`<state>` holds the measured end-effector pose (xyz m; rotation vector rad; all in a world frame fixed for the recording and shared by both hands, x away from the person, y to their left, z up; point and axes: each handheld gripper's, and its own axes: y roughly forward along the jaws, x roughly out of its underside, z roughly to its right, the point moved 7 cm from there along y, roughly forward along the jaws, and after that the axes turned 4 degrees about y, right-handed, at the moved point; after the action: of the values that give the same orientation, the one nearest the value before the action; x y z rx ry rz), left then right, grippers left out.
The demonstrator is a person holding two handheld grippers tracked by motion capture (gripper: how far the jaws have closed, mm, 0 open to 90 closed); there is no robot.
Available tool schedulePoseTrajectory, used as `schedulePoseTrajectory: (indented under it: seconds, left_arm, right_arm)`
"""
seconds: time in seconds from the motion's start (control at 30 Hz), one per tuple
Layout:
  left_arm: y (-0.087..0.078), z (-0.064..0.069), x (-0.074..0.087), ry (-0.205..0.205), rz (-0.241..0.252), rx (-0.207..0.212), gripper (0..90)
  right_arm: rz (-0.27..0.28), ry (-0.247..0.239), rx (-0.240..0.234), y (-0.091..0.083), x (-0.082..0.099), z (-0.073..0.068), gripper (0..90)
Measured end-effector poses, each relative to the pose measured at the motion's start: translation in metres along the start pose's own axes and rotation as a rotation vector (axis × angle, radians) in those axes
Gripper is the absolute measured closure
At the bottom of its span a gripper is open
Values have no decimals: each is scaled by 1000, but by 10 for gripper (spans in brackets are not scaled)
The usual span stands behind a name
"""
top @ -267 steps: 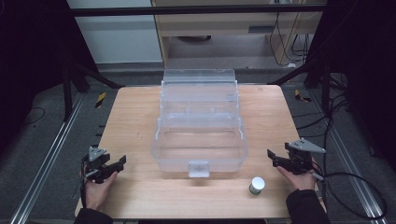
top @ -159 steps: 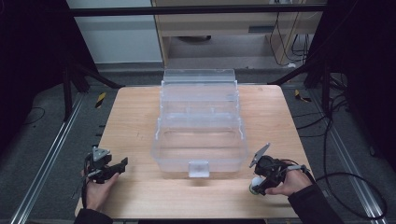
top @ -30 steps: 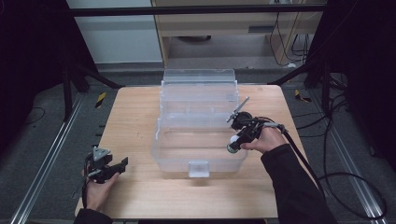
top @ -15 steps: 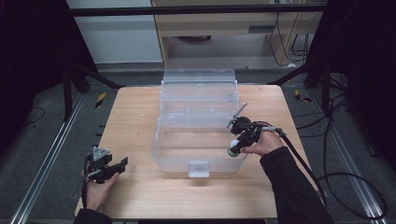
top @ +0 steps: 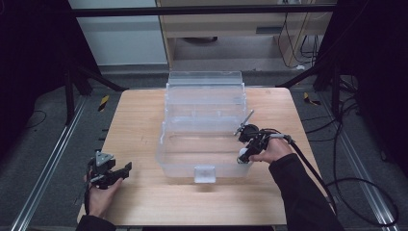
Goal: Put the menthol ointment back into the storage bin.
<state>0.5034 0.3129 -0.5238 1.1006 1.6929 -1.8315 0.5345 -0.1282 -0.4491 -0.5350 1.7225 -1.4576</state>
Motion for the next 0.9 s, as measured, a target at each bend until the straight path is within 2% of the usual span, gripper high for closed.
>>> schedulePoseTrajectory:
  seconds: [0.43,0.9]
  left_arm:
    - [0,0,0,0,-3,0,329]
    - [1,0,1,1,-5,2,329]
  right_arm:
    - [-5,-29,-15,8,3,-2,504]
    - [-11,-27,-14,14,3,-3,502]
